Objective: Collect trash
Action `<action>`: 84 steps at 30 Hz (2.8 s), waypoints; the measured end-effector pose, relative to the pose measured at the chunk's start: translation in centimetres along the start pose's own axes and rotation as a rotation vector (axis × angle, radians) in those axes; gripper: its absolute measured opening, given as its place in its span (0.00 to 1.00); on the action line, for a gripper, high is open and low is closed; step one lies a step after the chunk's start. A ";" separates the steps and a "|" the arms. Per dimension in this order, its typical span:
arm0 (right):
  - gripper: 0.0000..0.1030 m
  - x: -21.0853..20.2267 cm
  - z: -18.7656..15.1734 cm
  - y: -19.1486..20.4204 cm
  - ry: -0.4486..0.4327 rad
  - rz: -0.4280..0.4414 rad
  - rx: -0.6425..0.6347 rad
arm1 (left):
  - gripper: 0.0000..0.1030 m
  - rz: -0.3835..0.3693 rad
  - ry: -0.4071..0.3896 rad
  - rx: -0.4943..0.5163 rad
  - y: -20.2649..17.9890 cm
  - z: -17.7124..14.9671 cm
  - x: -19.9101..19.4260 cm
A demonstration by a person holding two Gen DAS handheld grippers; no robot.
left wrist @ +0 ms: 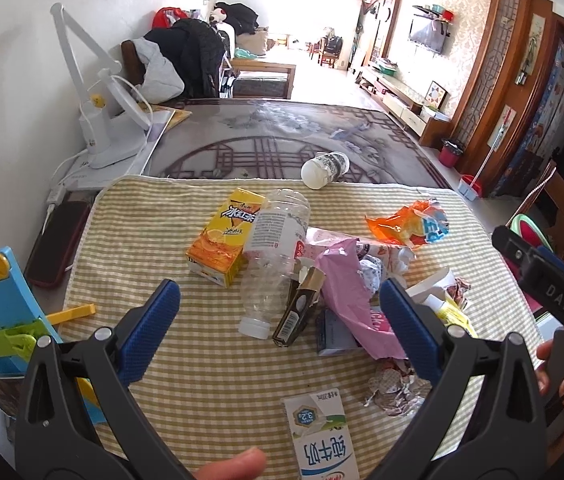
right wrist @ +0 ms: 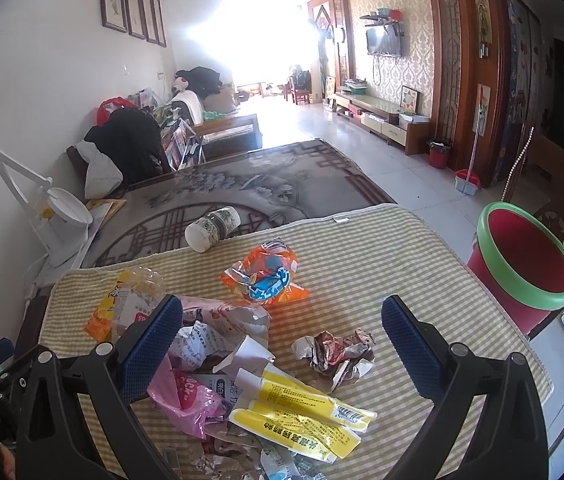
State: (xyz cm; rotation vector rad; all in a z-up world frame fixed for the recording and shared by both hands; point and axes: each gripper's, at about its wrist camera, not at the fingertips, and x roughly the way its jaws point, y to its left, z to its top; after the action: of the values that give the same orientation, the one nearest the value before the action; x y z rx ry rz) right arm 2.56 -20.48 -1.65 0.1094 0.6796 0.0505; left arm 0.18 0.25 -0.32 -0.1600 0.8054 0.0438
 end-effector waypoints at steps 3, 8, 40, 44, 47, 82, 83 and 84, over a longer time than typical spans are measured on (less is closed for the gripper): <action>0.93 -0.2 -0.2 0.0 -0.002 0.002 -0.004 | 0.95 -0.011 0.009 -0.001 0.0 0.0 0.0; 0.93 -1.0 -0.6 0.6 0.018 0.012 -0.075 | 0.95 -0.027 0.022 -0.010 0.3 -0.3 0.2; 0.52 3.4 -13.1 11.4 0.525 0.411 -0.428 | 0.95 -0.027 0.058 -0.153 6.7 -0.3 1.7; 0.52 0.9 -9.5 8.0 0.409 0.386 -0.308 | 0.91 -0.044 0.094 -0.024 4.4 -0.6 3.6; 0.52 -0.2 -6.9 5.3 0.334 0.330 -0.196 | 0.76 -0.084 0.145 0.048 2.6 -1.3 5.6; 0.52 3.4 4.1 -21.3 0.178 0.048 0.066 | 0.17 -0.246 0.072 0.037 -15.4 2.9 4.3; 0.52 3.8 4.3 -23.3 0.180 -0.005 0.076 | 0.17 -0.258 0.077 0.050 -17.0 2.8 4.3; 0.52 4.3 4.5 -25.4 0.185 -0.042 0.090 | 0.17 -0.268 0.082 0.066 -18.6 2.7 4.3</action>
State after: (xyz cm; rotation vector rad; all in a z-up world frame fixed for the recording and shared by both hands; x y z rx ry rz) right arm 9.02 -45.69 -3.88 0.1781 0.8692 -0.0101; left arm 6.95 -17.81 0.72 -0.2072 0.8605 -0.2437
